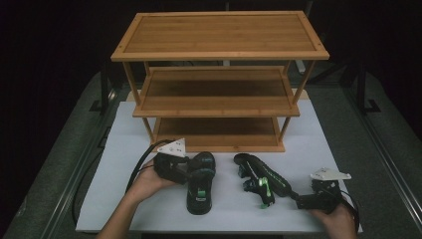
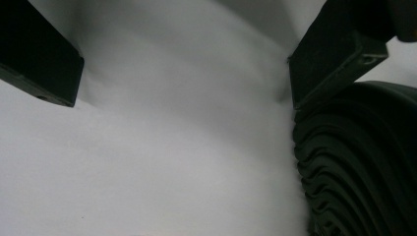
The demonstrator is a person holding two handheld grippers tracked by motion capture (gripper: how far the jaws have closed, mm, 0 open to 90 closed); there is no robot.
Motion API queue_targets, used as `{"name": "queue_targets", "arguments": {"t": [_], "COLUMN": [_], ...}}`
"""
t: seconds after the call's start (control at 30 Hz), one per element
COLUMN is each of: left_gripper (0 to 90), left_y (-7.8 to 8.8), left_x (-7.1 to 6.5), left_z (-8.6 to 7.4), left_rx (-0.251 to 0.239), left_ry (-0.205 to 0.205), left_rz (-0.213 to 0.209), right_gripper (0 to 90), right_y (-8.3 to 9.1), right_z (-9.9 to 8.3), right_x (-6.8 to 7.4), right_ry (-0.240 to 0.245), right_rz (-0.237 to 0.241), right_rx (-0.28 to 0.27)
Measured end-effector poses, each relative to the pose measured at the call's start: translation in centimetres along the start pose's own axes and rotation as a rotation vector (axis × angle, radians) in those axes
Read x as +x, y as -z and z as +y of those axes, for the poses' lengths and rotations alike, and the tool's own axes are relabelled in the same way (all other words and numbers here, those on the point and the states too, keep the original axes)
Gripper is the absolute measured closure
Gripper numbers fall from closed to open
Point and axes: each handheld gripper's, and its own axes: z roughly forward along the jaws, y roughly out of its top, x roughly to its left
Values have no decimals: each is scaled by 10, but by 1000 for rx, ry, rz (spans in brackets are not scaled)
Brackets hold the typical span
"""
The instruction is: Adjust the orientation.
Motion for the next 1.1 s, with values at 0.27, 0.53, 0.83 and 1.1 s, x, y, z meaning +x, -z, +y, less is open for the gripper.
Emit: {"name": "queue_targets", "arguments": {"t": [0.27,0.53,0.83,1.1], "left_gripper": [223,38,0,0], "left_y": [10,26,52,71], "left_x": [-3,-8,-17,-26], "left_z": [-12,-27,-63,-98], "left_rx": [27,55,66,72], "left_ry": [67,112,172,222], "left_rz": [83,161,273,369], "right_gripper": [0,0,0,0], "right_y": [0,0,0,0], "right_z": [0,0,0,0], "right_x": [0,0,0,0], "right_ry": [0,-2,0,-1], "right_rz": [0,0,-1,0], "right_rx": [0,2,2,4]}}
